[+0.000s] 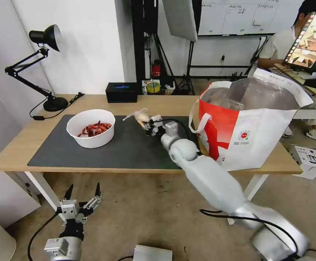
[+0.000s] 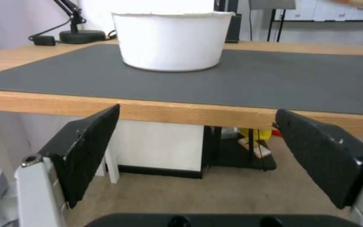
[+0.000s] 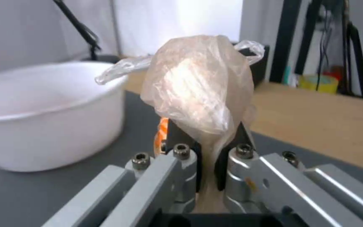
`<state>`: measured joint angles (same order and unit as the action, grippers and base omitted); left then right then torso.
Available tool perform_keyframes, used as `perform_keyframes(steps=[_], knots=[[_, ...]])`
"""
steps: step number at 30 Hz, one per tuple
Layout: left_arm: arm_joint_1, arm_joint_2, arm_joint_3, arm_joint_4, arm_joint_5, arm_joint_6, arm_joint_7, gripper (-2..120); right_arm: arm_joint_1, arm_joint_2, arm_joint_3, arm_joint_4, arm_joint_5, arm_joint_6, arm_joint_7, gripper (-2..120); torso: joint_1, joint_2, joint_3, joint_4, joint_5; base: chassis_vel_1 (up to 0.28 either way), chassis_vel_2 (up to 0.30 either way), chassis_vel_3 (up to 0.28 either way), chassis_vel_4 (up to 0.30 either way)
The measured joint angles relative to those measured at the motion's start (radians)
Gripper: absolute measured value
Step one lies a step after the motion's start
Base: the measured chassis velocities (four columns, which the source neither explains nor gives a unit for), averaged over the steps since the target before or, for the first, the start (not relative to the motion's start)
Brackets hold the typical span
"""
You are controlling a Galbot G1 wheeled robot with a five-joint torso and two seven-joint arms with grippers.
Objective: Pick up the trash from the table and place it into the takeout bag.
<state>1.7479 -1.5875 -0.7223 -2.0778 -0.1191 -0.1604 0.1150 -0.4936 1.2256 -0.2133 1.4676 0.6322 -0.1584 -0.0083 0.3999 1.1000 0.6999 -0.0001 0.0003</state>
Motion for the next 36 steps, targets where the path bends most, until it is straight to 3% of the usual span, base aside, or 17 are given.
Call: perform_keyframes(steps=[10,20,28,34,36], knots=[[0.009,0.017,0.007,-0.006,0.004,0.0,0.004,100,-0.181,-0.157,0.087,0.27,0.033,0.045,-0.04,3,0.0,0.0,0.0,0.0001,-0.0002,0.0,0.0,0.0,0.0],[0.015,0.018,0.033,-0.011,0.014,-0.003,0.005,100,-0.525,-0.326,0.39,0.513,0.01,0.097,-0.175,3,0.0,0.0,0.0,-0.0001,-0.0001,0.0,0.0,0.0,0.0],[0.003,0.02,0.047,0.008,0.022,-0.006,0.006,100,-0.698,-0.354,0.528,0.632,0.004,0.14,-0.2,3,0.0,0.0,0.0,0.0001,-0.0003,0.0,0.0,0.0,0.0],[0.002,0.037,0.037,0.009,0.01,-0.011,0.006,100,-0.808,-0.299,0.689,0.699,0.013,0.17,-0.233,3,0.0,0.0,0.0,0.0001,-0.0002,0.0,0.0,0.0,0.0],[0.003,0.038,0.036,0.009,0.009,-0.012,0.006,100,-0.812,-0.296,0.697,0.703,0.016,0.17,-0.233,3,0.0,0.0,0.0,0.0,-0.0002,0.0,0.0,0.0,0.0]])
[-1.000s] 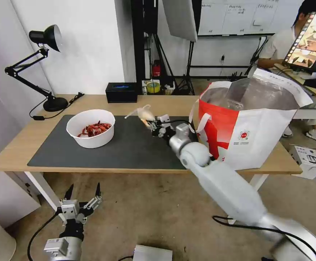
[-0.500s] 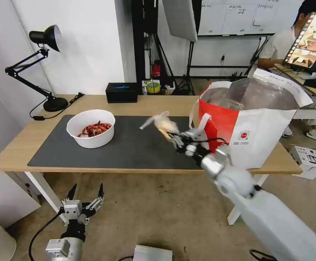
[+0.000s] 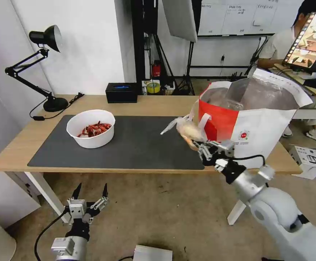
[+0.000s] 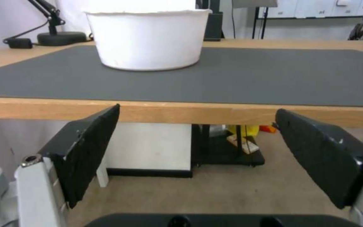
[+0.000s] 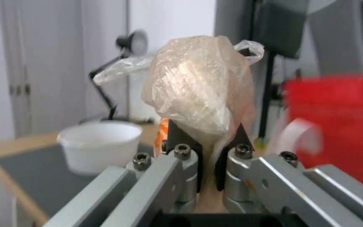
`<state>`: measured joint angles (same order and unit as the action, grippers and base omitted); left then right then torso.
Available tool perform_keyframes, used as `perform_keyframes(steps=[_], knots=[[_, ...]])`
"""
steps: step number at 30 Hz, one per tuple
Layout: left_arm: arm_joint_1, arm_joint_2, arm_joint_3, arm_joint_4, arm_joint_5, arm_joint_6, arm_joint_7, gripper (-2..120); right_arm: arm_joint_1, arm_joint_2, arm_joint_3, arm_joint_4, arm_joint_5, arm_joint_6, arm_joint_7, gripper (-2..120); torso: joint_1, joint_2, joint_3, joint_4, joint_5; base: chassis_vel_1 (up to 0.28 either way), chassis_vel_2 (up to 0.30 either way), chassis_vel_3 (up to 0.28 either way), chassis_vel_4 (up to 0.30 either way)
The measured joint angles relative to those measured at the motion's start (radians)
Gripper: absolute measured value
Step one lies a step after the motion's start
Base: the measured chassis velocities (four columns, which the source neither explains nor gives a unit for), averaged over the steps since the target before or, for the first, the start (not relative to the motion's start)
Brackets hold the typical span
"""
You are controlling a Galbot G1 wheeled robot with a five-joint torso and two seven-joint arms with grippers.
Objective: Pick up the trash from the table and place it into the takeout bag.
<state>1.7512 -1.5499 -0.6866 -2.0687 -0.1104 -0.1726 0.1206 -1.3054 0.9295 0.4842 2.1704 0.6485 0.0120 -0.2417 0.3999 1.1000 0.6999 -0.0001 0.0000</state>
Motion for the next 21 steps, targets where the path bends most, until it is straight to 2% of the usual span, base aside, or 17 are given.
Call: perform_keyframes(steps=[7,12,14,20,21], knots=[[0.016,-0.011,-0.025,0.006,-0.006,-0.025,0.03,100,-0.019,0.019,0.163,0.057,0.139,0.007,0.025,3,0.0,0.0,0.0,0.0,0.0,0.0,0.0,0.0,0.0],[0.018,-0.009,-0.027,0.008,-0.01,-0.03,0.035,100,0.021,-0.001,0.206,0.053,0.21,0.003,0.076,3,0.0,0.0,0.0,0.0001,0.0001,0.0,0.0,0.0,0.0],[0.018,-0.008,-0.027,0.008,-0.012,-0.031,0.037,100,0.041,-0.017,0.217,0.048,0.234,-0.008,0.096,3,0.0,0.0,0.0,0.0001,0.0001,0.0,0.0,0.0,0.0],[0.013,-0.009,-0.022,0.007,-0.019,-0.033,0.042,100,0.161,-0.152,0.235,0.0,0.328,-0.098,0.222,3,0.0,0.0,0.0,0.0002,0.0,0.0,0.0,0.0,0.0],[0.013,-0.009,-0.022,0.007,-0.019,-0.033,0.042,100,0.161,-0.152,0.235,0.0,0.328,-0.098,0.222,3,0.0,0.0,0.0,0.0002,0.0,0.0,0.0,0.0,0.0]])
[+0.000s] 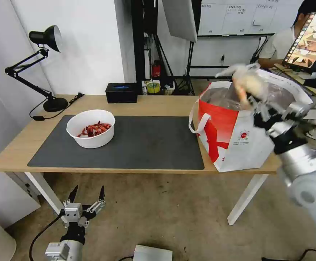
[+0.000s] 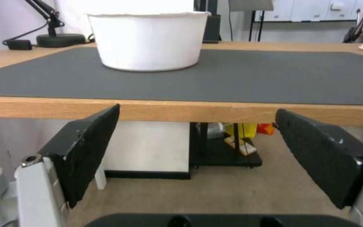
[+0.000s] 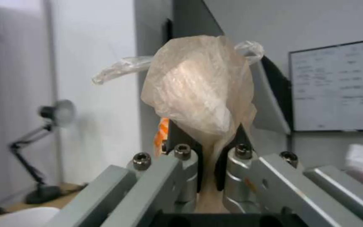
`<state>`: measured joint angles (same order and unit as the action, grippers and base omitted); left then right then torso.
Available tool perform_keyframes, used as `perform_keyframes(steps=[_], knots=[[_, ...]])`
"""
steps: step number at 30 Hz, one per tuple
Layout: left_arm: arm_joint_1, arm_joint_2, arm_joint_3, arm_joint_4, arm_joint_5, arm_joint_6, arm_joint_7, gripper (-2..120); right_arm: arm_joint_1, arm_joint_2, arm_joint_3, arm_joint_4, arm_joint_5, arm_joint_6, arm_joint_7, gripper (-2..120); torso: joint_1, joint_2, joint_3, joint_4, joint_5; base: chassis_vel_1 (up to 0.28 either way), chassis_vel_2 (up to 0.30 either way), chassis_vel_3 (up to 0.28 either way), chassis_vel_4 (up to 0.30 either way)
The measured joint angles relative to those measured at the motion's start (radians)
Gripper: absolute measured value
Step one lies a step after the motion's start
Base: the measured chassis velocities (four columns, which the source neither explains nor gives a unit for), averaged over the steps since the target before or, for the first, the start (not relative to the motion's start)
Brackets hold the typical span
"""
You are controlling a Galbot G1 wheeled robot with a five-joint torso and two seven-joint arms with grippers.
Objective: Pick up the trash from the table and place it into the takeout bag.
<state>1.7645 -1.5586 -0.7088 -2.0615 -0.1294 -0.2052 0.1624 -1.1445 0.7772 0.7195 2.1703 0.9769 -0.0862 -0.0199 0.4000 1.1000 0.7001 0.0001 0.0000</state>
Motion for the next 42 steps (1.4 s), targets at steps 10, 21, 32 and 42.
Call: perform_keyframes(steps=[10,21,32,42], knots=[[-0.004,-0.004,-0.002,0.006,-0.012,-0.009,0.003,100,0.252,-0.187,-0.089,-0.157,0.108,-0.163,0.142,3,0.0,0.0,0.0,0.0,0.0002,0.0,0.0,0.0,0.0],[-0.013,-0.016,-0.002,0.005,-0.018,-0.011,0.006,100,0.499,-0.31,-0.25,-0.257,0.341,-0.435,0.234,3,0.0,0.0,0.0,0.0,0.0,0.0,0.0,0.0,0.0],[-0.015,-0.033,0.006,0.007,-0.013,-0.011,0.02,100,0.631,-0.311,-0.389,-0.324,0.526,-0.621,0.401,3,0.0,0.0,0.0,-0.0001,0.0002,0.0,0.0,0.0,0.0],[-0.023,-0.034,0.009,0.017,-0.01,-0.009,0.021,100,0.675,-0.234,-0.459,-0.383,0.55,-0.64,0.496,3,0.0,0.0,0.0,0.0,0.0001,0.0,0.0,0.0,0.0]])
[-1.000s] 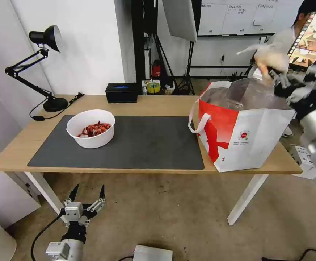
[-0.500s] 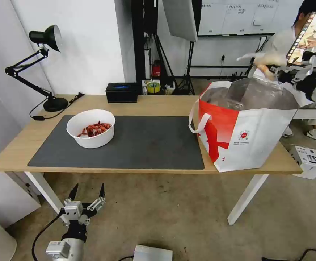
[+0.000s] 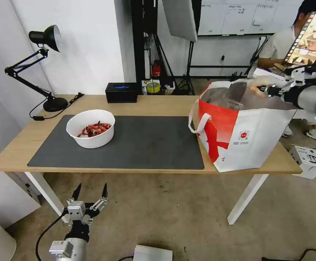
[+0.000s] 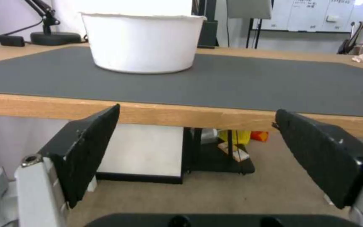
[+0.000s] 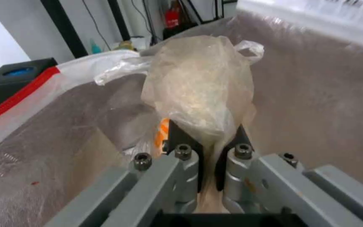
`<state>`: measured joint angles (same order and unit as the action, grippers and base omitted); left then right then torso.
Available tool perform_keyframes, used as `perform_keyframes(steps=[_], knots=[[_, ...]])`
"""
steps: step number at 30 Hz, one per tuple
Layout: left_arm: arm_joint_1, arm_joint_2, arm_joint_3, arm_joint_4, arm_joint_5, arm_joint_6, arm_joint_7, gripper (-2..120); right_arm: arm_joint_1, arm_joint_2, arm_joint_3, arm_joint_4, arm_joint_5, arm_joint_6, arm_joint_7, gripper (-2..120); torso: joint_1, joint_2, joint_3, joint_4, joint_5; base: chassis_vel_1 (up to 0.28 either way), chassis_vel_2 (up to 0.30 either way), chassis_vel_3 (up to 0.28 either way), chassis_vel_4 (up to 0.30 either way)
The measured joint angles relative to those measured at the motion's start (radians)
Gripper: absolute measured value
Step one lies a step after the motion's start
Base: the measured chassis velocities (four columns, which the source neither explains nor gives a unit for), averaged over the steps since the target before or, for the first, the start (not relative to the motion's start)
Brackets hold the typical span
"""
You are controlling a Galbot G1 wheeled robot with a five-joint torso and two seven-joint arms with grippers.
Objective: Pick up the trash from the table and place it into the takeout bag.
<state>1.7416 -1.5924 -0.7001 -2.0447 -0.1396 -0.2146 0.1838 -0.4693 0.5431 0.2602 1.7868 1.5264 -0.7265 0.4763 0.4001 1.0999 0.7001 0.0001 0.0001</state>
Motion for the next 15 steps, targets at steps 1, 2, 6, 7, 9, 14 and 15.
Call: perform_keyframes(steps=[1,2,6,7,9,14,15], knots=[[-0.001,0.0,0.0,0.001,0.0,0.001,0.0,100,0.0,0.011,-0.003,-0.001,0.0,0.0,0.004,3,0.0,0.0,0.0,0.0,0.0,0.0,0.0,0.0,0.0],[-0.002,0.0,-0.001,0.002,0.001,0.002,0.0,100,-0.001,0.017,-0.003,-0.001,-0.001,0.0,0.006,3,0.0,0.0,0.0,0.0,-0.0001,0.0,0.0,0.0,0.0],[-0.007,0.0,-0.003,0.006,0.001,0.004,0.0,100,-0.011,0.028,0.004,-0.001,-0.005,0.002,0.004,10,0.0,0.0,0.0,-0.0001,0.0,0.0,0.0,0.0,0.0],[-0.007,0.0,-0.003,0.006,0.001,0.004,0.0,100,-0.011,0.028,0.004,-0.001,-0.005,0.002,0.004,10,0.0,0.0,0.0,-0.0001,0.0,0.0,0.0,0.0,0.0],[-0.011,0.0,-0.005,0.009,0.0,0.004,0.0,100,-0.014,0.033,0.01,-0.001,-0.007,0.003,0.002,20,0.0,0.0,0.0,-0.0001,-0.0001,0.0,0.0,0.0,0.0],[-0.021,0.0,-0.011,0.017,-0.003,0.005,-0.001,100,-0.024,0.043,0.016,0.005,-0.028,0.003,-0.021,38,0.0,0.0,0.0,-0.0001,-0.0001,0.0,0.0,0.0,0.0],[-0.021,0.0,-0.011,0.017,-0.003,0.005,-0.001,100,-0.024,0.043,0.016,0.005,-0.028,0.003,-0.021,38,0.0,0.0,0.0,-0.0001,-0.0001,0.0,0.0,0.0,0.0]])
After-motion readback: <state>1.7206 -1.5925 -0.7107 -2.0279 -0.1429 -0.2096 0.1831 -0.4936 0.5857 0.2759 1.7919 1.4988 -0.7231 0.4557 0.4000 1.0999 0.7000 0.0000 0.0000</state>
